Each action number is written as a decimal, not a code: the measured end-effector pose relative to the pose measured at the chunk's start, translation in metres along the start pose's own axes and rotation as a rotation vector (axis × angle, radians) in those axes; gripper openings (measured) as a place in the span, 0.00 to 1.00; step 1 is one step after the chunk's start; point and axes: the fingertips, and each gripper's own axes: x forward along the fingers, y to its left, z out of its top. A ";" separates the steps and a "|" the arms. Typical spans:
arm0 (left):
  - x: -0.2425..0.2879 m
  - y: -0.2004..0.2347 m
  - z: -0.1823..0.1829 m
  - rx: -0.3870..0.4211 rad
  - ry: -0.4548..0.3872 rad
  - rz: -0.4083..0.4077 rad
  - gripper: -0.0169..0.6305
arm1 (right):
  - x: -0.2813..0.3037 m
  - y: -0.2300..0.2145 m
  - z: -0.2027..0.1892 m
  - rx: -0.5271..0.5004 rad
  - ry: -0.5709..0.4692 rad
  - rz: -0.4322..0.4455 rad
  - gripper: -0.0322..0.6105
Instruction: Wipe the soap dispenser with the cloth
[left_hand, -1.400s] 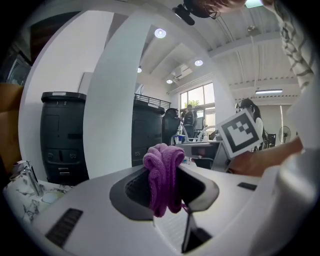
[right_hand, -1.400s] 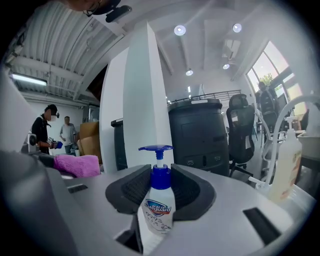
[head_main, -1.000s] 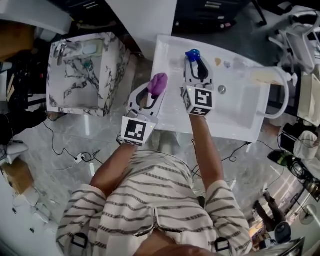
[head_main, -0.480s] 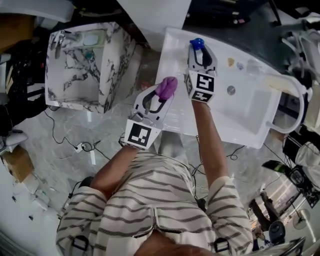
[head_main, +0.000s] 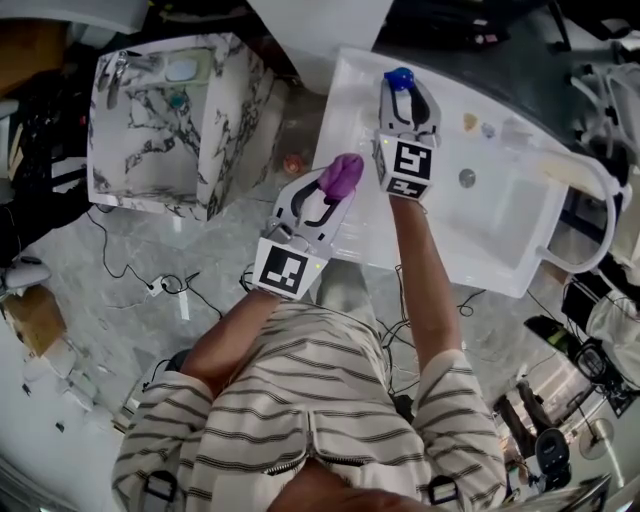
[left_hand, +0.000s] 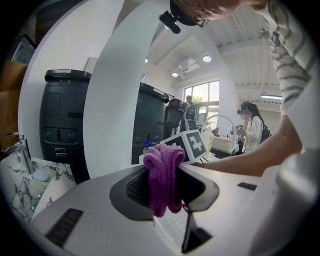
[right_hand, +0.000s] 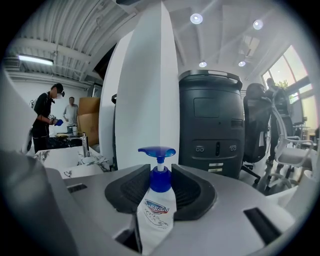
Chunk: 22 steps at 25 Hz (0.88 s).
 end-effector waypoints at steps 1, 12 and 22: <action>0.000 0.000 0.001 -0.002 -0.004 0.002 0.22 | -0.001 0.000 -0.001 0.003 0.004 -0.002 0.28; -0.005 -0.003 0.012 -0.002 -0.021 0.012 0.22 | -0.011 0.005 -0.004 0.046 0.038 0.021 0.44; -0.028 -0.011 0.039 0.011 -0.054 0.047 0.22 | -0.070 0.002 0.038 0.102 -0.016 0.025 0.38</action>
